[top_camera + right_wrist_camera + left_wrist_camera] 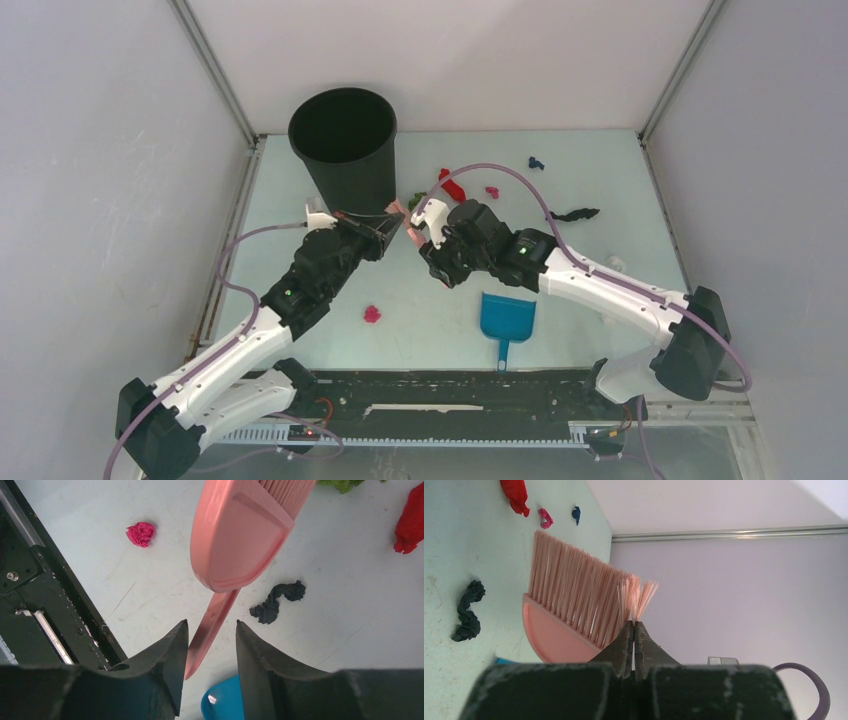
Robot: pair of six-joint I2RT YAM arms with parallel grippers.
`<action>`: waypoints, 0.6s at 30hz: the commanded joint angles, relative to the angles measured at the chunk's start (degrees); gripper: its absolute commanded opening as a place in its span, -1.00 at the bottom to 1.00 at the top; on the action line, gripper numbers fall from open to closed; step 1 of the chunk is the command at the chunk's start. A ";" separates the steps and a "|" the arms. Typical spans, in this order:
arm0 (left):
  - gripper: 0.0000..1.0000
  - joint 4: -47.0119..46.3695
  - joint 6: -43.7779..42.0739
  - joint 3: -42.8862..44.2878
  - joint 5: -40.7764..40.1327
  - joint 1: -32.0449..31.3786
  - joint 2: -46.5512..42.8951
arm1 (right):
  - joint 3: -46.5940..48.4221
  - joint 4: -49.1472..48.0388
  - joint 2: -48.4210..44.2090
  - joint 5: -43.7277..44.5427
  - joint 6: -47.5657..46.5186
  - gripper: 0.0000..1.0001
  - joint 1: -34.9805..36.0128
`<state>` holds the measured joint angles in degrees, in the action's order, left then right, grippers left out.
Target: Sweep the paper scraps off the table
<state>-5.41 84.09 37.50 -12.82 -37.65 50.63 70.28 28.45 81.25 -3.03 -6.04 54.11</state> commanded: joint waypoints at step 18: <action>0.09 3.90 -15.60 1.18 10.34 7.51 1.02 | 0.13 8.93 -6.83 -25.39 -10.66 -1.00 -17.07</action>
<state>-4.47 81.41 37.50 -9.80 -35.42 51.03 70.11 30.85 80.68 -10.31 -9.47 45.98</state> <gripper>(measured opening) 0.450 0.024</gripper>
